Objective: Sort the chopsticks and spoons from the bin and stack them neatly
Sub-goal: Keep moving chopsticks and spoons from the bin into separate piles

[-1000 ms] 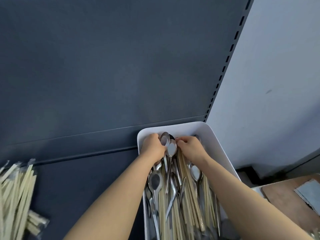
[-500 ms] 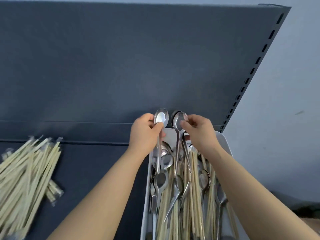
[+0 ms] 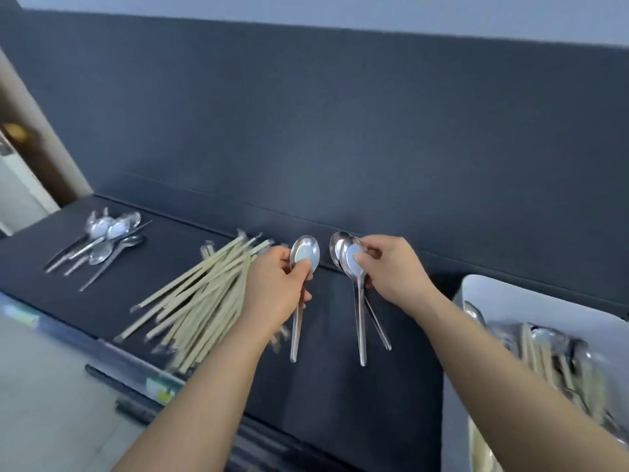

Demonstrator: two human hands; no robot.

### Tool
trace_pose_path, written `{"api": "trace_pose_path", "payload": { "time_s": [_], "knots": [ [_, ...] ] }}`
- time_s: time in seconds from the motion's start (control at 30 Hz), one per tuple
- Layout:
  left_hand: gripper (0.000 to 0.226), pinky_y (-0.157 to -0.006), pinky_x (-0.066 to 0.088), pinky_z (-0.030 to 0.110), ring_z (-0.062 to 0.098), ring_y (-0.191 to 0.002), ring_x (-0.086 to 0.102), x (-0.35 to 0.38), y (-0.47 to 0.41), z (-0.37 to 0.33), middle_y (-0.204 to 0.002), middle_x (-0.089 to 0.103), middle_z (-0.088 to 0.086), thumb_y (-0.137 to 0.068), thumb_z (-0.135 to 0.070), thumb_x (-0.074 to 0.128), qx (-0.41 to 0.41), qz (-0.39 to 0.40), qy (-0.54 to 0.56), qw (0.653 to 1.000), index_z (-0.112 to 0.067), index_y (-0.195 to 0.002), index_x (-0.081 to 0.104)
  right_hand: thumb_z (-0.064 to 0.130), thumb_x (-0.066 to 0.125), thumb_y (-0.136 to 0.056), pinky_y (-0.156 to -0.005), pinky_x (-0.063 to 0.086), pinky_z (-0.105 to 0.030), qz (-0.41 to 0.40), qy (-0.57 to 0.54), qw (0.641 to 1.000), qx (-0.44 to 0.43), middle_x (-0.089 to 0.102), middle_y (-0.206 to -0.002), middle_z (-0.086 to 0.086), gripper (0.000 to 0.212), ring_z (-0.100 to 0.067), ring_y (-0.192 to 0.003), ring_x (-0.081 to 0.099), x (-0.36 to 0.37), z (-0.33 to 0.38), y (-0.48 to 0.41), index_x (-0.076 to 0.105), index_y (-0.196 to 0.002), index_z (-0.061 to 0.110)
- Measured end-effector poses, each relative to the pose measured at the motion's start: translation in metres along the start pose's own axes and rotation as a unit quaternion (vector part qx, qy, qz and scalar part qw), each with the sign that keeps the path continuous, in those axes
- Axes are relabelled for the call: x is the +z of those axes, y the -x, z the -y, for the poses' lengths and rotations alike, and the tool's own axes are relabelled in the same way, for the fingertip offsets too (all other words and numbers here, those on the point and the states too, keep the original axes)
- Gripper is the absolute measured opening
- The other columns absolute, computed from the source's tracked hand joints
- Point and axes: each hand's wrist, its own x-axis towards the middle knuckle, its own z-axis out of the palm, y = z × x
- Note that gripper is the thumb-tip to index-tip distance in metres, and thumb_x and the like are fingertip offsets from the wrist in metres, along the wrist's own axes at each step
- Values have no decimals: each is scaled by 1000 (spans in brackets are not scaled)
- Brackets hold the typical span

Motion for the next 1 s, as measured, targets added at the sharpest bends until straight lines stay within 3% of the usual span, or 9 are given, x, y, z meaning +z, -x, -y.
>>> {"api": "trace_pose_path", "payload": {
  "time_s": [0.13, 0.23, 0.33, 0.47, 0.6, 0.7, 0.77, 0.9, 1.0],
  "knots": [
    [16, -48, 47, 24, 9, -42, 63, -90, -21, 40, -69, 68, 12, -90, -13, 59, 4, -32, -38, 999, 0, -82, 59, 9, 48, -86, -53, 28, -27, 27, 2, 1000, -9, 41, -61, -8, 21, -17, -56, 34, 86, 55, -14, 48, -72, -6],
    [17, -55, 50, 32, 11, -44, 64, -158, -42, 73, -74, 68, 13, -89, -15, 59, -17, -50, -64, 997, 0, -83, 57, 7, 46, -89, -50, 24, -26, 43, -1, 999, -15, 37, -58, -4, 27, -16, -52, 28, 153, 95, -23, 40, -62, 6],
    [14, -50, 49, 27, 12, -46, 65, -217, -63, 99, -77, 69, 10, -90, -16, 58, -32, -53, -90, 994, -4, -83, 57, 5, 45, -90, -48, 25, -27, 54, 16, 998, -10, 39, -56, -1, 30, -15, -49, 30, 210, 128, -34, 43, -60, 10],
    [12, -52, 51, 27, 12, -46, 67, -274, -91, 128, -81, 69, 11, -92, -13, 53, -48, -51, -107, 992, -3, -86, 56, 5, 44, -87, -51, 25, -28, 59, 10, 998, 9, 42, -59, -4, 21, -17, -54, 32, 268, 160, -52, 53, -70, -3],
    [10, -49, 45, 17, 8, -47, 65, -310, -124, 153, -75, 64, 8, -92, -8, 53, -51, -47, -138, 988, -5, -82, 55, 16, 46, -89, -56, 30, -29, 73, -3, 997, 31, 45, -63, -5, 26, -19, -61, 36, 313, 179, -75, 53, -72, -2],
    [10, -46, 41, 12, 11, -51, 66, -327, -151, 169, -70, 61, 5, -90, -6, 54, -54, -60, -158, 984, -6, -80, 56, 11, 46, -89, -51, 32, -25, 77, -1, 995, 56, 50, -63, -3, 19, -20, -60, 41, 340, 183, -101, 61, -80, 1],
    [11, -46, 46, 14, 17, -54, 67, -336, -172, 181, -74, 65, 11, -89, -5, 53, -67, -67, -163, 982, -6, -79, 57, 10, 47, -89, -48, 33, -22, 74, -6, 995, 73, 52, -64, -1, 18, -18, -59, 44, 355, 183, -119, 63, -82, 6],
    [10, -62, 58, 40, 28, -63, 67, -344, -216, 201, -73, 64, 14, -88, -10, 56, -70, -79, -185, 977, -3, -82, 59, 12, 48, -89, -45, 32, -20, 57, -21, 991, 118, 52, -61, 0, 20, -15, -55, 43, 382, 177, -159, 57, -71, 7],
    [13, -66, 51, 33, 25, -73, 62, -346, -241, 207, -75, 64, 4, -89, -23, 60, -77, -79, -243, 964, -13, -81, 59, 12, 49, -88, -41, 31, -18, 47, -28, 987, 150, 50, -58, 1, 27, -15, -51, 42, 397, 170, -184, 49, -62, 10]
  ]
}}
